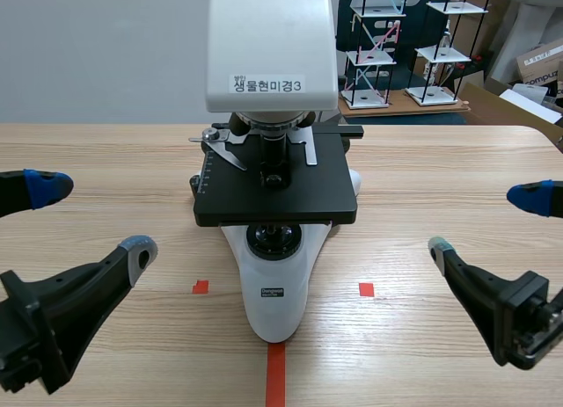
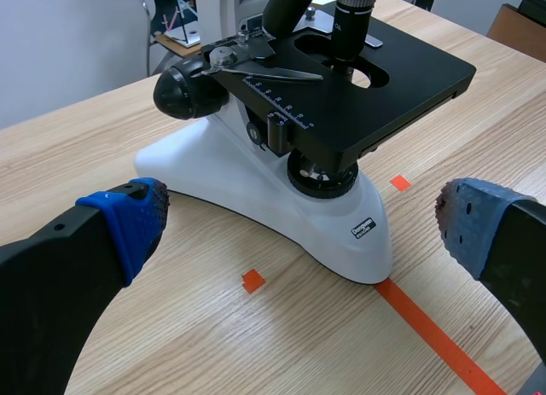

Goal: Point at the revolving nosepiece

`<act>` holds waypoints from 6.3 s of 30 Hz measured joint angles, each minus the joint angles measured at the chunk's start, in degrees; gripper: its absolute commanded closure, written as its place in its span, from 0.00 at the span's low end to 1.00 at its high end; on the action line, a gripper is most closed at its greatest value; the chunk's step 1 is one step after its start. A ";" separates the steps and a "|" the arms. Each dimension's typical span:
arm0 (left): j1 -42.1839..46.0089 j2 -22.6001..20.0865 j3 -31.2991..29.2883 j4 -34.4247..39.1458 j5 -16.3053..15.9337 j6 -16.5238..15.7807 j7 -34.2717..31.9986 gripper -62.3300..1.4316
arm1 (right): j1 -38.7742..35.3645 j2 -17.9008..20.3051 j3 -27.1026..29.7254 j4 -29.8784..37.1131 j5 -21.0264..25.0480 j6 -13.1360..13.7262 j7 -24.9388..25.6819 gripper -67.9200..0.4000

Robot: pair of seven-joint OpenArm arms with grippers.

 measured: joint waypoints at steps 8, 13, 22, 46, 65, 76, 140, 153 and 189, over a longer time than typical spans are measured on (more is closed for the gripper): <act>0.00 0.00 0.00 0.00 0.04 0.00 0.00 0.00 | 0.00 -0.02 0.00 0.00 0.98 0.00 -1.31 0.15; 0.00 0.00 0.00 0.00 0.04 0.00 0.00 0.00 | 0.00 -0.02 0.00 0.00 0.72 0.02 -2.12 0.15; 0.00 0.00 0.00 0.00 0.04 0.00 0.00 0.00 | 0.00 -0.02 0.00 0.00 0.57 0.00 -2.12 0.15; 0.00 0.00 0.00 0.00 0.04 0.02 0.00 0.00 | 0.00 -0.02 0.00 0.00 0.57 0.00 -2.12 0.15; 0.00 0.00 0.00 0.00 0.04 0.02 0.00 0.00 | 0.00 -0.02 0.00 0.00 0.57 0.00 -2.12 0.15; 0.00 0.00 0.00 0.00 0.04 0.02 0.00 0.00 | 0.00 0.17 0.00 0.00 0.57 0.00 -1.62 0.35; -0.02 -0.02 0.00 0.00 0.04 0.02 0.02 0.00 | 45.07 0.15 -15.67 -21.42 -12.35 20.52 12.11 1.00; -0.02 -0.02 0.00 0.00 0.04 0.02 0.02 0.00 | 45.07 0.15 -15.67 -21.42 -12.35 20.52 12.09 1.00; -0.02 -0.02 0.00 0.00 0.04 0.02 0.02 0.00 | 45.07 0.15 -15.67 -21.42 -12.35 20.52 11.45 1.00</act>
